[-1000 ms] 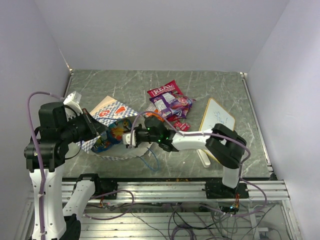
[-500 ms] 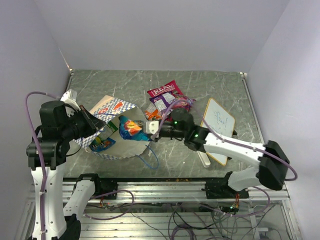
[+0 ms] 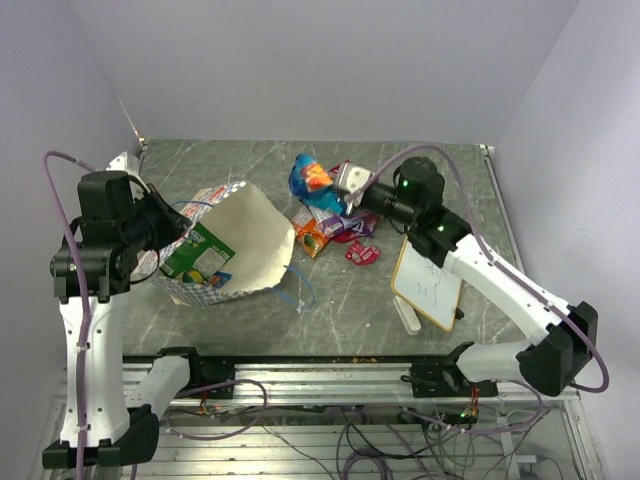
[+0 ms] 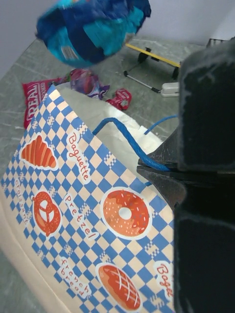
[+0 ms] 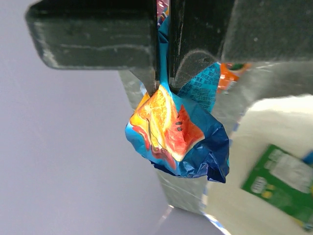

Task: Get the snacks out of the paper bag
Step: Place the snack at the center of the board.

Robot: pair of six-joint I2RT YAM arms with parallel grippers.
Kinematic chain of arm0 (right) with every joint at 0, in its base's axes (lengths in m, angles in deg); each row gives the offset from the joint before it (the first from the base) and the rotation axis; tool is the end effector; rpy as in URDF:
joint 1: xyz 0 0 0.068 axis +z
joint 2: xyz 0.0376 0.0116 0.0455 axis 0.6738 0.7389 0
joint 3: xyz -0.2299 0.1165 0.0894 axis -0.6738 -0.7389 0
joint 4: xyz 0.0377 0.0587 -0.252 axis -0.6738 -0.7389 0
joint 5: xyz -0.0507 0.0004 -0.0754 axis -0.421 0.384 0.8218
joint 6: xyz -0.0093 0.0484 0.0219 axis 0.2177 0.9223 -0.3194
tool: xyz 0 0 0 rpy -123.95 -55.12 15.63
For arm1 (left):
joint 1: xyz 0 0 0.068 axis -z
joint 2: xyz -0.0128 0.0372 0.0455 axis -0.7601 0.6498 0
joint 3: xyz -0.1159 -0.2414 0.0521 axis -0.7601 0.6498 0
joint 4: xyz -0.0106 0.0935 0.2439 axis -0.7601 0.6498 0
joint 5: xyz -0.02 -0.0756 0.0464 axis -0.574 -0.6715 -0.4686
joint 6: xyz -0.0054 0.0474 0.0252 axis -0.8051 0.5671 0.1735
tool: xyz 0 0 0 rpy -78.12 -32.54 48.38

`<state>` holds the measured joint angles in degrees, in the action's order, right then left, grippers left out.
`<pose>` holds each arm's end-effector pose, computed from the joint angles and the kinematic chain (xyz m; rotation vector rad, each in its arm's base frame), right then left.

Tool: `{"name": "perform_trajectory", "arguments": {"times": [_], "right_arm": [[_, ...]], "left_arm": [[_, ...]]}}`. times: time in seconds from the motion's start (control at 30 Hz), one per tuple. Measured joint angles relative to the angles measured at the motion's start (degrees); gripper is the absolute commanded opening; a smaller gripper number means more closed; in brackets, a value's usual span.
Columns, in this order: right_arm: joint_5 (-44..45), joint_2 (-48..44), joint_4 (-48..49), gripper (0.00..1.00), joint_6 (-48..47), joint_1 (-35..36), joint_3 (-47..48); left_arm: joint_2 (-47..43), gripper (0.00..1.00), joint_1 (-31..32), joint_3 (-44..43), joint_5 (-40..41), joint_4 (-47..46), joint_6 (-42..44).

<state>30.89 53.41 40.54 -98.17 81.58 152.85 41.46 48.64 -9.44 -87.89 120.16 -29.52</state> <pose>0.2229 0.2013 0.3862 -1.2810 1.0681 0.3751 0.1345 -0.0037 0.4352 -0.5734 2.1284 -0.5047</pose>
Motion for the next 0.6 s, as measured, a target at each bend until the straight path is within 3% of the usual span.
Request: {"name": "perform_trajectory", "arguments": {"times": [0.23,0.37,0.6], "right_arm": [[1.9,7.5,0.1,0.00,1.1,-9.0,7.0],[8.2,15.3,-1.9,0.00,-1.3,-9.3,12.4],[19.4,26.0,-4.5,0.00,-9.1,-9.1,12.8]], "left_arm": [[5.6,0.07,0.0,-5.6,5.0,0.9,2.6],[7.5,0.07,0.0,-7.3,5.4,1.2,4.6],[6.8,0.07,0.0,-7.3,4.5,1.5,6.4]]}}
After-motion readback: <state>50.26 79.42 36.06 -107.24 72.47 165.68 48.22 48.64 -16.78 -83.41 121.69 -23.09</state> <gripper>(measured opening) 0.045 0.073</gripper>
